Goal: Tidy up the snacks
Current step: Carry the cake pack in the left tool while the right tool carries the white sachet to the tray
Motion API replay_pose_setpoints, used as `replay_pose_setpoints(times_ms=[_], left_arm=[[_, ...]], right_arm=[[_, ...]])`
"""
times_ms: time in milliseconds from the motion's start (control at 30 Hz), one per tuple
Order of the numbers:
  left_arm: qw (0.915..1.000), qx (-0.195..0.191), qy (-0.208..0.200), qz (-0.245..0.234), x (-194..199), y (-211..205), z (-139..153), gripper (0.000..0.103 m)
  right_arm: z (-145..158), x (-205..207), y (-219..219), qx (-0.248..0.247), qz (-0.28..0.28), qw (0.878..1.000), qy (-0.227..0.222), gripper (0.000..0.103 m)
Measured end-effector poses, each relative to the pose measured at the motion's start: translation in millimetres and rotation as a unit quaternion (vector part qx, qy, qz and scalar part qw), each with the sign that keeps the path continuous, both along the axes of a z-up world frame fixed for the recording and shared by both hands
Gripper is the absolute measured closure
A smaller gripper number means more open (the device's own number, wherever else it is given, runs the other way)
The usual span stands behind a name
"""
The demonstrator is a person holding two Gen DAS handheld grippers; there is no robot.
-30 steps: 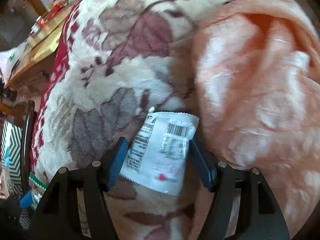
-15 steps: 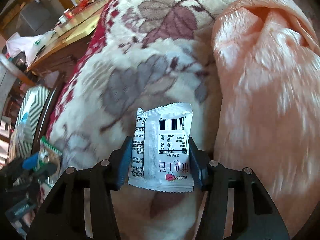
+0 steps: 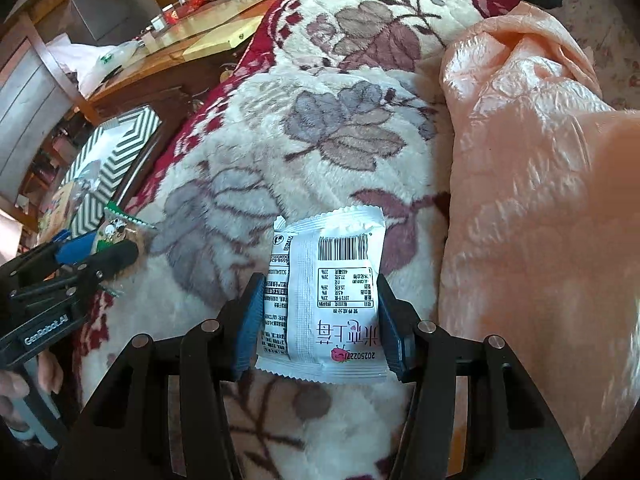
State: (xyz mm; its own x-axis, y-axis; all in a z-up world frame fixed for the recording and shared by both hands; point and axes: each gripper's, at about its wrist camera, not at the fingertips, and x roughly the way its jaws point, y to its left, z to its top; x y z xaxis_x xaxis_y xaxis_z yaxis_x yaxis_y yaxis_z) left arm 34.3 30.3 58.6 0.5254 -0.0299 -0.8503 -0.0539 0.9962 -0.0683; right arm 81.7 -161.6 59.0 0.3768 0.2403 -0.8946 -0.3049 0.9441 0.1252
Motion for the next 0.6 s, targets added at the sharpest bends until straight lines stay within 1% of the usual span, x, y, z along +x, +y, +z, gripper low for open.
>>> replay_pose_setpoints(times_ms=[267,600], left_arm=[[0.9999,0.005,-0.009,0.005,-18.0,0.0,5.0,0.051],[0.9996,0.012,-0.022,0.011,-34.2,6.5,13.3,0.051]], right_arm=[[9.2,-25.8,9.3,-0.001,0.013,1.000,-0.007,0.051],[17.1,-41.8,39.6,-0.017,0.052,0.998,-0.010,0.051]])
